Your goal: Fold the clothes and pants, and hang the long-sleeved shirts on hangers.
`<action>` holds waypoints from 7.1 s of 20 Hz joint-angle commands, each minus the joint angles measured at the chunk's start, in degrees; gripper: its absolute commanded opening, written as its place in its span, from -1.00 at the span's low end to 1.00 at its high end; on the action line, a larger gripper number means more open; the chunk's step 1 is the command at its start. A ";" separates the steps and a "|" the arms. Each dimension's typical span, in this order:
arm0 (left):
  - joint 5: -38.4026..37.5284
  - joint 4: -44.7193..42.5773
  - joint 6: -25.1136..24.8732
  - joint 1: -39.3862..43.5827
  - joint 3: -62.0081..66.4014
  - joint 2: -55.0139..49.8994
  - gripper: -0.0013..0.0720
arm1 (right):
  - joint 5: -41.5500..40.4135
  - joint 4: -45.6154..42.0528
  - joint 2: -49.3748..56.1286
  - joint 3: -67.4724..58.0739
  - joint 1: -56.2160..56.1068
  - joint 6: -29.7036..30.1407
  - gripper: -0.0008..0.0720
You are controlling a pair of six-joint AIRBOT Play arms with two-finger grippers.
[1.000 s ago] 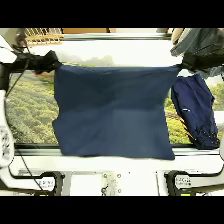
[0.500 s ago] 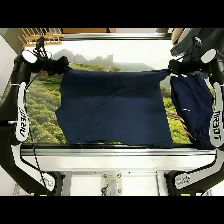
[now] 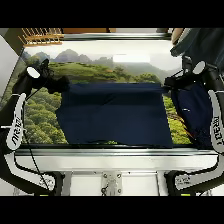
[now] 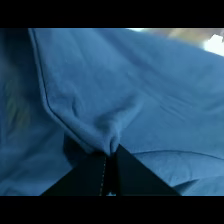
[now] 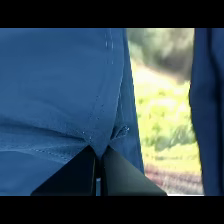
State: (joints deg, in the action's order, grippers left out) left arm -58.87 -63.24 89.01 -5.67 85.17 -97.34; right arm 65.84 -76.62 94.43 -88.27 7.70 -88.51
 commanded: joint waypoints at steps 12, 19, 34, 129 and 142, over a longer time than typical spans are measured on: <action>-5.46 -4.76 -1.95 -5.33 -10.01 14.49 0.42 | 6.05 -1.99 -14.12 8.37 -1.60 0.92 0.42; -7.63 -11.63 -0.70 -5.62 -44.11 35.10 0.42 | 6.01 -0.52 -34.18 22.23 -1.27 1.46 0.42; 4.11 12.13 -4.17 -2.23 -61.70 35.21 0.33 | 6.71 1.79 -39.32 26.23 -1.25 1.44 0.42; -19.26 -0.13 -1.07 12.96 17.25 0.50 -0.93 | 9.38 20.87 4.37 13.38 20.81 17.62 0.82; -5.35 0.33 0.61 25.81 4.09 0.48 -0.93 | 4.37 37.07 11.54 15.37 10.71 25.18 0.20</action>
State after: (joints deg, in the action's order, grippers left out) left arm -67.81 -63.24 89.14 18.81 91.85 -96.90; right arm 72.38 -41.08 105.32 -72.97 21.28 -64.01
